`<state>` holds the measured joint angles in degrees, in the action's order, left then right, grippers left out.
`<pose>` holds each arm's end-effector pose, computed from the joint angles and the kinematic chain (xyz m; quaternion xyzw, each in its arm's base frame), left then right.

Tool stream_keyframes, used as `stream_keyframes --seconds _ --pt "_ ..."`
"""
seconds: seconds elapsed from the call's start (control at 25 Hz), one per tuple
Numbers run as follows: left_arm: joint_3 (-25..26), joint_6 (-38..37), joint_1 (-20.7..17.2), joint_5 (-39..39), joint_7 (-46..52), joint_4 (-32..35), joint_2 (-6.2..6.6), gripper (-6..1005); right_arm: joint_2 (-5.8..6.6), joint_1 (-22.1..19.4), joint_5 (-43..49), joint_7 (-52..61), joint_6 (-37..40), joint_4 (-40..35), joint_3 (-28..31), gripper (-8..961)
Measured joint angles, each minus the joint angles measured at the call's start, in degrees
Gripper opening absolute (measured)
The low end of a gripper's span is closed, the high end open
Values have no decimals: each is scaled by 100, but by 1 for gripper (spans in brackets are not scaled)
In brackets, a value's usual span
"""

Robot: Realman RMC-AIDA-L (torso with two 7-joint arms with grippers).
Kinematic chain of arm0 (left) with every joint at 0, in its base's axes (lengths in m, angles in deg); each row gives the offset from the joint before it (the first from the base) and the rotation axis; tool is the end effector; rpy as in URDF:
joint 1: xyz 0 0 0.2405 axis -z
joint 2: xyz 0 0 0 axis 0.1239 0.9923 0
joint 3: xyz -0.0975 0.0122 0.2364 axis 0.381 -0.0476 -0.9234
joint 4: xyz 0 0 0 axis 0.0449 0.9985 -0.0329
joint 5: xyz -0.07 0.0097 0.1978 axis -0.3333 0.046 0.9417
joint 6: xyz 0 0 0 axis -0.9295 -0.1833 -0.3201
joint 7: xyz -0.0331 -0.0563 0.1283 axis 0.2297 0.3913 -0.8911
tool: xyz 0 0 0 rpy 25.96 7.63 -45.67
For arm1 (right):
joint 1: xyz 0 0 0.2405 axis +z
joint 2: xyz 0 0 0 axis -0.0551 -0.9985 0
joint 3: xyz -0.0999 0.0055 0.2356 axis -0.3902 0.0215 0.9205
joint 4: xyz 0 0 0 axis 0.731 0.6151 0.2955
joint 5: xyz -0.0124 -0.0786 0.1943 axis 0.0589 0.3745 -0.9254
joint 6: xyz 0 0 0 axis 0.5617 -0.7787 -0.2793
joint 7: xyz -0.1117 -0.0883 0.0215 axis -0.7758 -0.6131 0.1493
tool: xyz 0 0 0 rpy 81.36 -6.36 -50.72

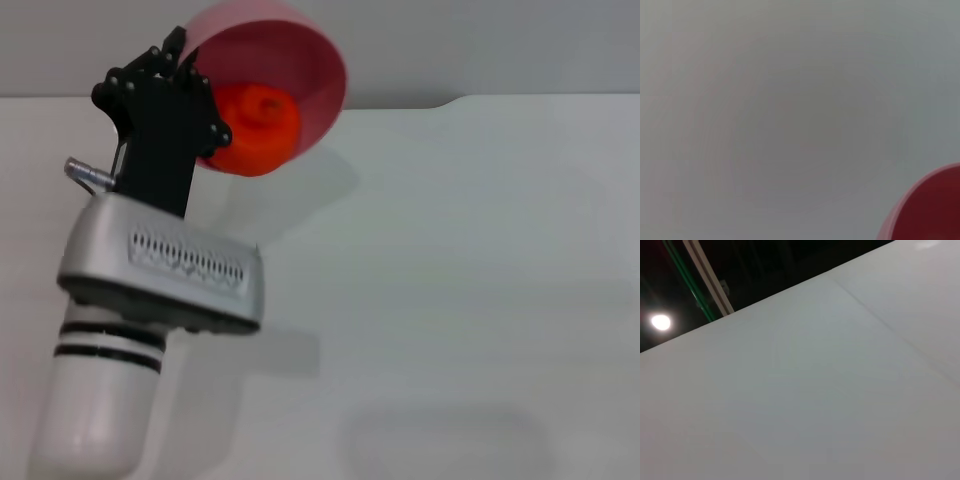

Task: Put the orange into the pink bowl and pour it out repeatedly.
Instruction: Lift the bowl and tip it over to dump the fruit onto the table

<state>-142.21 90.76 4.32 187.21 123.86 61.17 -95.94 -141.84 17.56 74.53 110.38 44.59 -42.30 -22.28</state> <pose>-0.1677 0.2849 -0.0556 -0.6798 0.0753 -0.1101 0.7212 0.3196 0.2388 0.1149 -0.4459 0.0940 0.6542 0.6037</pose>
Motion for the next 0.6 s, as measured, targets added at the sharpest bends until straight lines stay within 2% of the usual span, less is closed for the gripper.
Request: stream_keyframes --seconds 0.08,0.16,0.32,0.6 --pt "-108 180 -7 97 0 -30 0 158 1 21 2 4 0 2 -2 537" --pt "-435 741 14 487 1 -296 -17 158 0 39 7 5 0 4 -12 537" --pt "-614 1078 74 742 5 -517 -39 159 -3 68 12 7 0 7 -99 537" --pt "-636 1084 161 777 7 -535 -40 160 -7 132 19 13 2 8 -213 537"
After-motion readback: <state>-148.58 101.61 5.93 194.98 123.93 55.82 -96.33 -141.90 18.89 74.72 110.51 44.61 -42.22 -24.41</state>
